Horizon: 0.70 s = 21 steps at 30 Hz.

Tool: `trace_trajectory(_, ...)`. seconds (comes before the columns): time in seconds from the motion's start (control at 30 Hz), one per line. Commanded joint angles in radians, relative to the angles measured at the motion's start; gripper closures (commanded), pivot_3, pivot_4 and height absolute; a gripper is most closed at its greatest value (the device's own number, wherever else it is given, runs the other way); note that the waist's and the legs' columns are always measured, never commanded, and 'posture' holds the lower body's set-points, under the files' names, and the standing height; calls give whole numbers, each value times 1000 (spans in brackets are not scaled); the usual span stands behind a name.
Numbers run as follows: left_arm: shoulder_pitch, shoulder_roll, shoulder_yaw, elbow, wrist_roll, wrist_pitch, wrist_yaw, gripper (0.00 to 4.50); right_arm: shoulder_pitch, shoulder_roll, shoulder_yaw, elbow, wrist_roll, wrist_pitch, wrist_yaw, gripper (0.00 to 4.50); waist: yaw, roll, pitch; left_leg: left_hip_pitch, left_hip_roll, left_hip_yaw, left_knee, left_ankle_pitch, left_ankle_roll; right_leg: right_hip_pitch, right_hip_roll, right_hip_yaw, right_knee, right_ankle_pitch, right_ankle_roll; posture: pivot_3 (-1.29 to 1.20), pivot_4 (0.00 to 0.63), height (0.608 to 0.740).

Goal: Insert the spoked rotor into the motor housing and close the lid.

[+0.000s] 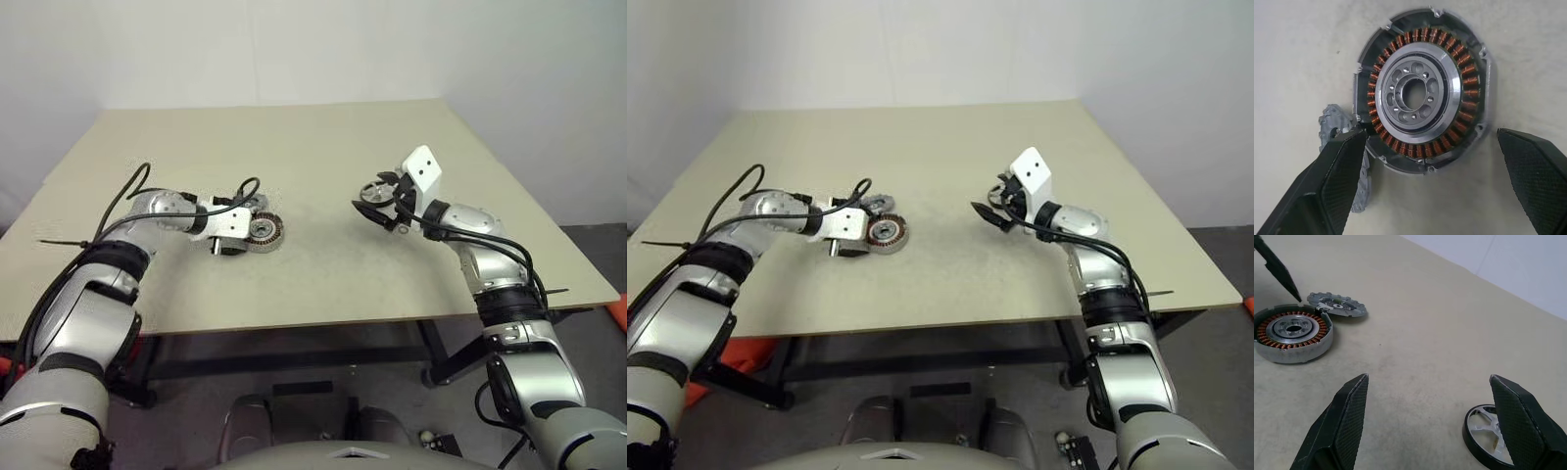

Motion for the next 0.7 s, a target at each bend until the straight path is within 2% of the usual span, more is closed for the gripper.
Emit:
trace_trajectory(0.03, -101, -25, -13, 80, 30, -55, -27, 0, -12, -4, -20, -50, 17, -5, -13, 58, 2, 0, 0, 0, 0, 0, 0, 0, 0, 0, 0, 0, 0, 0, 0, 0, 0, 740)
trace_trajectory(0.27, -208, -51, -29, 196, 58, -105, -129, 0, 16, 11, -25, -87, 17, -11, -53, 58, 22, -1, 0, 0, 0, 0, 0, 0, 0, -1, 0, 0, 1, 0, 0, 0, 0, 740)
trace_trajectory(0.7, -252, -74, -13, 247, 71, -119, -192, 0, 93, 36, -43, -173, 22, -5, -150, 58, 35, -1, 1, 0, 0, 0, 0, 0, 0, -1, -2, 0, 1, 0, 0, 0, 0, 740)
